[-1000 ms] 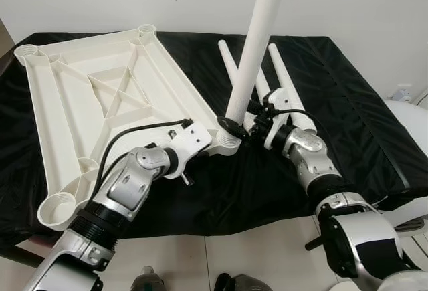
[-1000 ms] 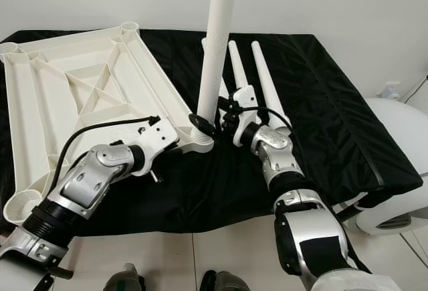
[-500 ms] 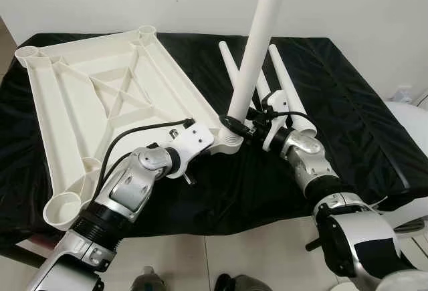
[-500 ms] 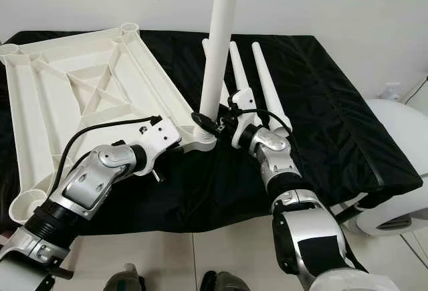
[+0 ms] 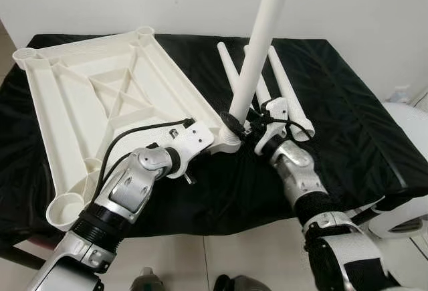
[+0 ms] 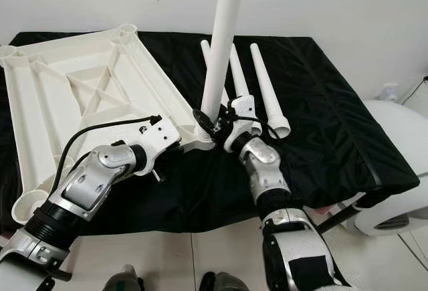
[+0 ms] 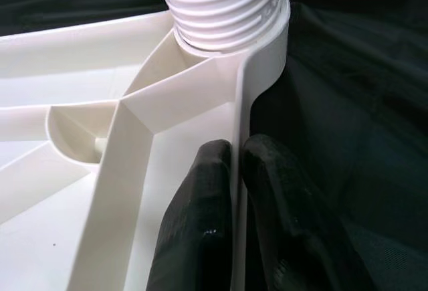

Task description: Building children table

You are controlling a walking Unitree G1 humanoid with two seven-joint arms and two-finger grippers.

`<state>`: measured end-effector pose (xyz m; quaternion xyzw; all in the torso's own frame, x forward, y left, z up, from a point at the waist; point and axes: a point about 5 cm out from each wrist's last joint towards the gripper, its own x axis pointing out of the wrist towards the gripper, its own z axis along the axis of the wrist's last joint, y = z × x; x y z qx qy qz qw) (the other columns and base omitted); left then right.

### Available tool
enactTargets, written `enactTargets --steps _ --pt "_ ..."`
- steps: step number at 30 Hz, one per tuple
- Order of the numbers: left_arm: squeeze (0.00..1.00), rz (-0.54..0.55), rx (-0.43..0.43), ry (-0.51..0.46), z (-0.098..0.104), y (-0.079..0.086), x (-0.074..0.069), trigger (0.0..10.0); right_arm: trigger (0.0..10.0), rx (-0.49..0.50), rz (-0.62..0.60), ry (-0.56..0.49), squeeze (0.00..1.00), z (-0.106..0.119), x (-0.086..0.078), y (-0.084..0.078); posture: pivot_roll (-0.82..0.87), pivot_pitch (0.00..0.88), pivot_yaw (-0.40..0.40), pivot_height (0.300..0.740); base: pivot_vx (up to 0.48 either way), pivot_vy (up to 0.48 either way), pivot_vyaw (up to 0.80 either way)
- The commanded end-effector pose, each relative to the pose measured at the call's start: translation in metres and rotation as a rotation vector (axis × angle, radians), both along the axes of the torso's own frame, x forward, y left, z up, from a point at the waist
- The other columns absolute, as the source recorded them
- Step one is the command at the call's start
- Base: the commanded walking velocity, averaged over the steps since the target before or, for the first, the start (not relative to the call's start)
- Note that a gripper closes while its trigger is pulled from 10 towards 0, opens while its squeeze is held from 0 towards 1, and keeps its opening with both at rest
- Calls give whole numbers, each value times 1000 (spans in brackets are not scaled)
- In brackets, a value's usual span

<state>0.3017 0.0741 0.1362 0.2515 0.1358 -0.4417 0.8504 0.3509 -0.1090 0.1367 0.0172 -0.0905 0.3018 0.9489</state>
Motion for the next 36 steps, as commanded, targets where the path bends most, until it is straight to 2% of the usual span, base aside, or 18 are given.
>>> enactTargets --steps 1,7,10,13,17,21,26,29,36 --pt "0 -50 -8 32 -5 -8 -8 10000 10000 40 -74 25 0 -1 2 -5 38 3 -58 740 0 0 0" --pt "0 -57 -9 36 -6 -9 -10 10000 10000 87 -219 39 0 1 1 9 38 4 -57 740 0 0 0" --pt "0 -58 -8 36 -6 -9 -10 10000 10000 95 -249 38 0 3 0 14 38 4 -57 740 0 0 0" --pt "0 -62 -8 39 -6 -9 -11 10000 10000 129 -334 82 0 4 0 32 38 1 -58 740 0 0 0" --pt "0 -62 -9 40 -7 -10 -11 10000 10000 141 -350 100 0 3 0 36 39 0 -59 740 0 0 0" --pt "0 -64 -6 45 -8 -10 -12 10000 10000 129 -316 110 0 0 -7 54 42 0 -61 740 0 0 0" --pt "0 -49 18 67 -12 -9 -13 10000 10000 120 -315 102 0 2 -9 54 38 0 -57 740 0 0 0" --pt "0 -10 63 94 -19 -8 -10 10000 10000 116 -336 104 0 2 -10 50 32 0 -53 740 0 0 0" --pt "0 39 82 116 -23 -7 -4 10000 10000 113 -349 100 0 3 -9 48 26 3 -48 740 0 0 0"
